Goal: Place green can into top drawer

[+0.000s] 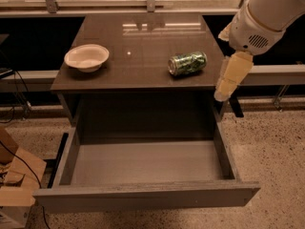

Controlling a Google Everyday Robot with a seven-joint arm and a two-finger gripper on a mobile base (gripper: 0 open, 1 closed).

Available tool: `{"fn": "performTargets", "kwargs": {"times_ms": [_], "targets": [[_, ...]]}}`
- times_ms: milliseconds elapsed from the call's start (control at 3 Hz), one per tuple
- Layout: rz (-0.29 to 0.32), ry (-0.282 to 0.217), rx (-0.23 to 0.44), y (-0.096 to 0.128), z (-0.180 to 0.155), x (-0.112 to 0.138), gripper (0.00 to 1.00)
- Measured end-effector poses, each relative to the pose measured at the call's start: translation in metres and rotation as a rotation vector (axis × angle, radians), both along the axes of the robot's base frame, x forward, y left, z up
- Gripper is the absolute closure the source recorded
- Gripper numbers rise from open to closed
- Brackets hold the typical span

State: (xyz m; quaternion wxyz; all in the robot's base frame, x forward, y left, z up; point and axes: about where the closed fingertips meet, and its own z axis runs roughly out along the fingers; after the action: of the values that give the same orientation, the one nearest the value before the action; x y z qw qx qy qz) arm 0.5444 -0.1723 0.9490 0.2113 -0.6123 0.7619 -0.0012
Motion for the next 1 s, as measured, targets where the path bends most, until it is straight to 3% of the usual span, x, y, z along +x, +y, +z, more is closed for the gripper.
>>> {"fn": "performTargets", "kwargs": {"times_ms": [333, 667, 1000], "targets": [[-0.002, -0.007, 0.001, 0.001, 0.0, 0.003, 0.0], [-0.018, -0.069, 0.012, 0.007, 0.004, 0.026, 0.0], [0.02, -0.11, 0.039, 0.009, -0.001, 0.061, 0.0]]}}
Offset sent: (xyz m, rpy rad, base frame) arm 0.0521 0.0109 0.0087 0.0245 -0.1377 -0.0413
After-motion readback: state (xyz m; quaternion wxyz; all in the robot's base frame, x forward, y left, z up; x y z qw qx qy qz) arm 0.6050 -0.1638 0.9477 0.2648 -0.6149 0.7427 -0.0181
